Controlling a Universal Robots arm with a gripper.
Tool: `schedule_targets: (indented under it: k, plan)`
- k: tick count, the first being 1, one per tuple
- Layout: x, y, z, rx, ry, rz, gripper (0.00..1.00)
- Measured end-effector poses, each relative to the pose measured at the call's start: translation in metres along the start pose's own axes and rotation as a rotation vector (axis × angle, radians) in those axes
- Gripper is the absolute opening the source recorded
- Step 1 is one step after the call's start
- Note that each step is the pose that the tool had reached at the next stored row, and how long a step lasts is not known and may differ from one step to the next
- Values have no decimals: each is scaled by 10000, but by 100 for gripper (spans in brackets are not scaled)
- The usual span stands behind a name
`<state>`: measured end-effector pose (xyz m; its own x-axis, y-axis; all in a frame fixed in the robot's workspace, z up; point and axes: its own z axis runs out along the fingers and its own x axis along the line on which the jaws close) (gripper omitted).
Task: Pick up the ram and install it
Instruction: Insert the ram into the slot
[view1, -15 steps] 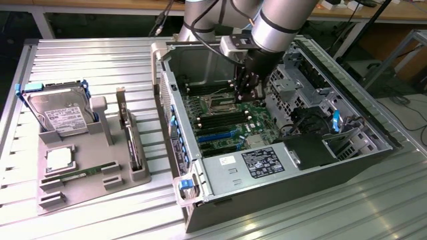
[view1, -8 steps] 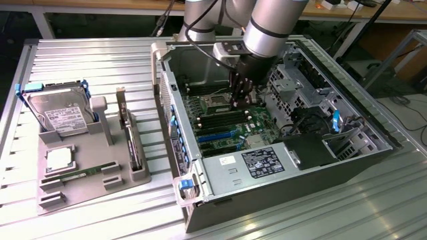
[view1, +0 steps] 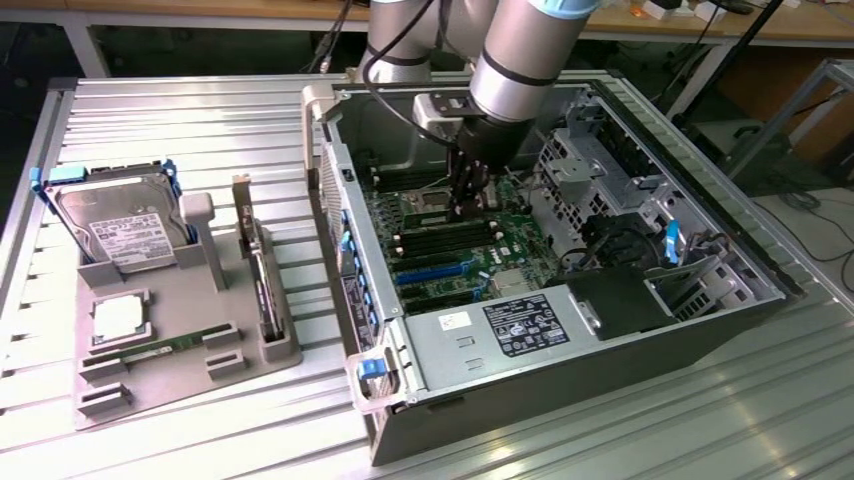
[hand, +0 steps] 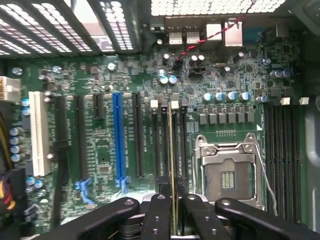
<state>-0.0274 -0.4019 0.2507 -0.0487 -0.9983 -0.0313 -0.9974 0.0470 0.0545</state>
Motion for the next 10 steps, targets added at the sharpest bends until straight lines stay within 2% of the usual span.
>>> schedule_targets:
  k: [3,6,8,10]
  plan:
    - [-5,-8,64,-2,21,-51,15]
    - [-4,-55,134,-14,60,-301,15]
    - [3,-72,159,-60,87,-426,15]
    - [10,-73,159,-60,87,-422,15]
